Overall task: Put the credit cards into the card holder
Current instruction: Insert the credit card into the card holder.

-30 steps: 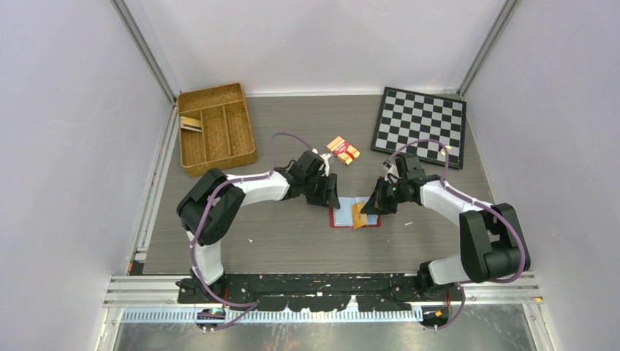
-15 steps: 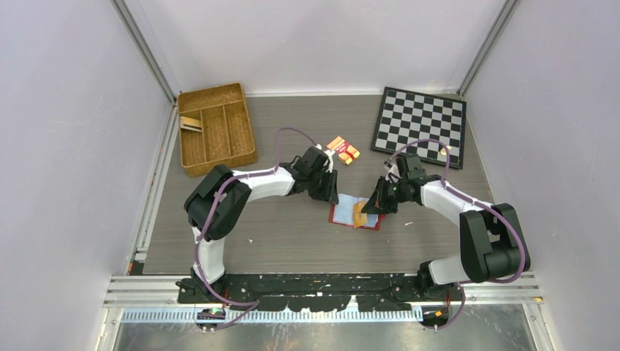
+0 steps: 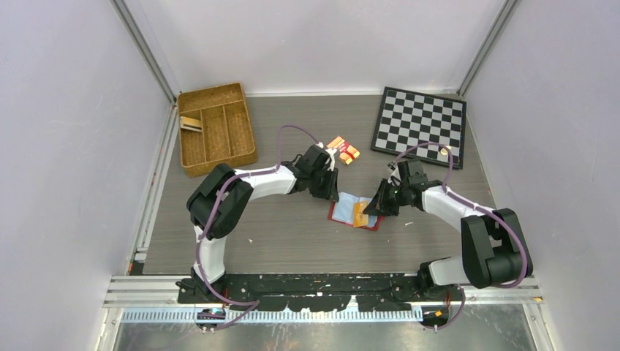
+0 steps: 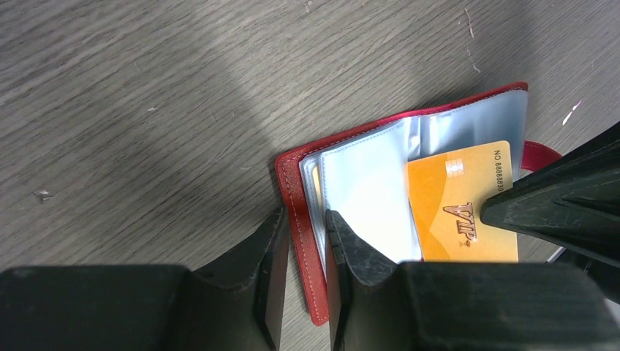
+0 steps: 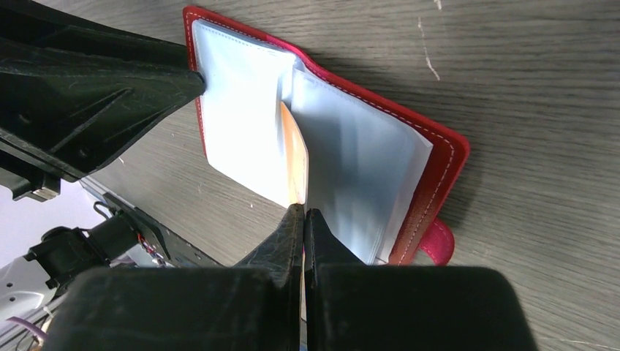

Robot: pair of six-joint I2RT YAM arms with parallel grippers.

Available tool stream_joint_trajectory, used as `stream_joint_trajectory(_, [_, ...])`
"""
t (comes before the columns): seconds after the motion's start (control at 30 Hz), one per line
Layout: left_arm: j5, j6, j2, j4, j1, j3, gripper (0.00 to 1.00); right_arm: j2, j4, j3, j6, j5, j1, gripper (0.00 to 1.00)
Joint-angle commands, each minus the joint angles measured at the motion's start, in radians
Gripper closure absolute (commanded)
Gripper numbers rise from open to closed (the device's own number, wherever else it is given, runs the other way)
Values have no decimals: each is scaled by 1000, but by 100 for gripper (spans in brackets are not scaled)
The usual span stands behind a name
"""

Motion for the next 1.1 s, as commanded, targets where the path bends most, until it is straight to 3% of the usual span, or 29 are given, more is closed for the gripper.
stream_joint_trajectory(0.0, [-65, 42, 53, -73, -10, -22, 76, -24, 108, -42, 44, 52, 1, 100])
stream_joint_trajectory(1.07, [-120, 41, 14, -106, -9, -33, 79, -131, 211, -125, 140, 15, 1, 99])
